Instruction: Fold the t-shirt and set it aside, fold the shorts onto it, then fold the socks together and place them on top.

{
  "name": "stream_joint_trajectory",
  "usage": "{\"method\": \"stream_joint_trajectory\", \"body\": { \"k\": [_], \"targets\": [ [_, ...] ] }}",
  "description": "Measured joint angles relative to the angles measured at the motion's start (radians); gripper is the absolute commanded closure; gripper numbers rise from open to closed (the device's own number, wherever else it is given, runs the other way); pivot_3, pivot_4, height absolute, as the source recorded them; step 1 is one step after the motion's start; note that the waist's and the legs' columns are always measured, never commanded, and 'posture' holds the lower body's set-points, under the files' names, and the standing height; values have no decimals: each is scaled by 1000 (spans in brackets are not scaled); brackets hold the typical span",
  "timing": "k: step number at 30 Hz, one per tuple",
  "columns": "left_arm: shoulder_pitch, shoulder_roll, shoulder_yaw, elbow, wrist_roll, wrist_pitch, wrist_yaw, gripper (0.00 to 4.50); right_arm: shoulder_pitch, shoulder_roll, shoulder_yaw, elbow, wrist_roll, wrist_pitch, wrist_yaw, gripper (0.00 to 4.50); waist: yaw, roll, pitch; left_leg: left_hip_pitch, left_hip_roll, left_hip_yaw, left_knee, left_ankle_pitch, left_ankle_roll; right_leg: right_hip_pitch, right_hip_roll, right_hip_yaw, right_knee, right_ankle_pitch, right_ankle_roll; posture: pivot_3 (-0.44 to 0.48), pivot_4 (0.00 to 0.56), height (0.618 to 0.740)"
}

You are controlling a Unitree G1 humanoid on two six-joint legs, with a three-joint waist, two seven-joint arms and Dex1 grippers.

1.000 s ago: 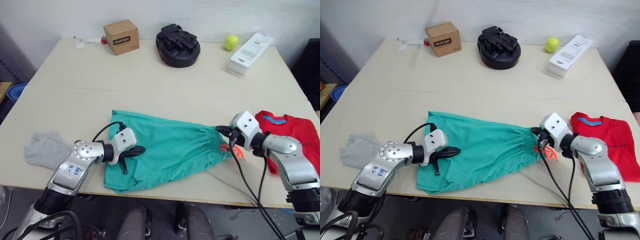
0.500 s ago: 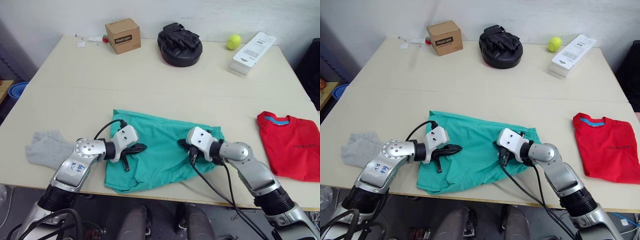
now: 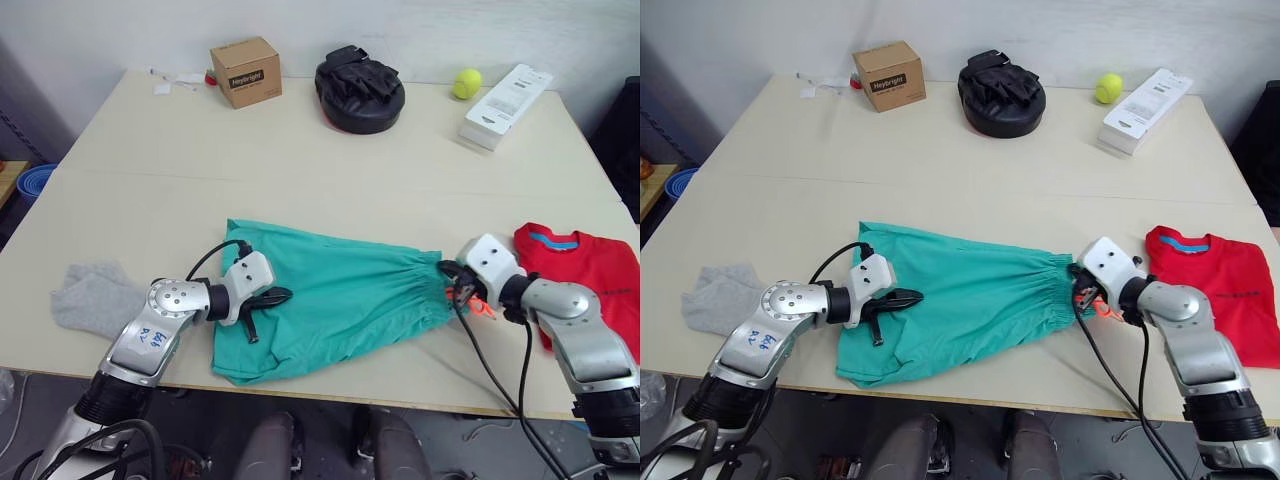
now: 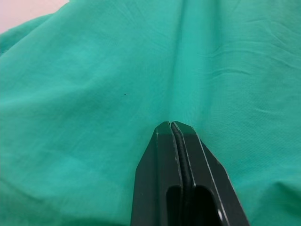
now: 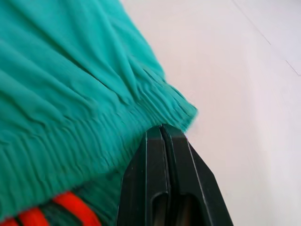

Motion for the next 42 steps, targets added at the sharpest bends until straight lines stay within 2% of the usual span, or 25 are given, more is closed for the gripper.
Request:
{"method": "stream_joint_trajectory", "body": {
  "k": [7, 10, 17, 21, 26, 32, 38, 42],
  "targets": [
    [-58, -26, 2, 35, -34, 7, -62, 4471, 150, -19, -166, -320, 275, 283, 62, 4500, 7, 2, 1, -3, 0, -2, -1, 0, 2, -1, 0, -1, -3, 0, 0, 0, 150, 740],
    [-113, -46, -32, 46, -35, -7, -114, 4500, 251, -37, -251, -450, 408, 421, 72, 3911, 10, 2, 1, -4, 0, -2, -1, -1, 3, -1, 0, -1, -7, 1, 1, 0, 150, 740],
    [-158, -111, -146, 153, 12, -113, -190, 4500, 485, -19, -462, -634, 743, 708, -3, 1463, 11, 2, 1, -5, 0, -1, -3, -3, 5, -1, 1, -1, -11, 1, 2, 0, 150, 740],
    [-184, -127, -162, 209, 34, -173, -215, 4500, 576, 69, -545, -638, 916, 796, -135, 44, 11, 2, 1, -4, 0, -2, -3, -3, 5, 0, 1, -1, -10, 1, 2, 0, 150, 740],
    [-223, -162, -172, 279, 56, -223, -222, 4500, 590, 159, -544, -571, 1093, 831, -351, 14, 10, 2, 1, -4, 0, -1, -3, -3, 4, 0, 0, 0, -11, 3, 3, 0, 150, 740],
    [-257, -180, -174, 329, 74, -249, -227, 4500, 495, 269, -459, -413, 1363, 746, -659, 14, -3, 1, 1, -3, 0, -1, -3, -3, 5, 1, 0, 0, -11, 3, 3, 0, 150, 740],
    [-257, -184, -174, 330, 93, -254, -227, 4500, 379, 313, -338, -317, 1452, 653, -814, 14, -11, -2, -1, -1, 0, -1, -3, -2, 5, 2, 0, 0, -10, 3, 3, 0, 150, 740],
    [-256, -178, -174, 330, 100, -259, -226, 4500, 291, 355, -273, -259, 1455, 597, -860, 14, -19, -4, -2, -1, 0, -1, -3, -2, 4, 2, 0, 0, -10, 3, 3, 0, 150, 740]
  ]
}}
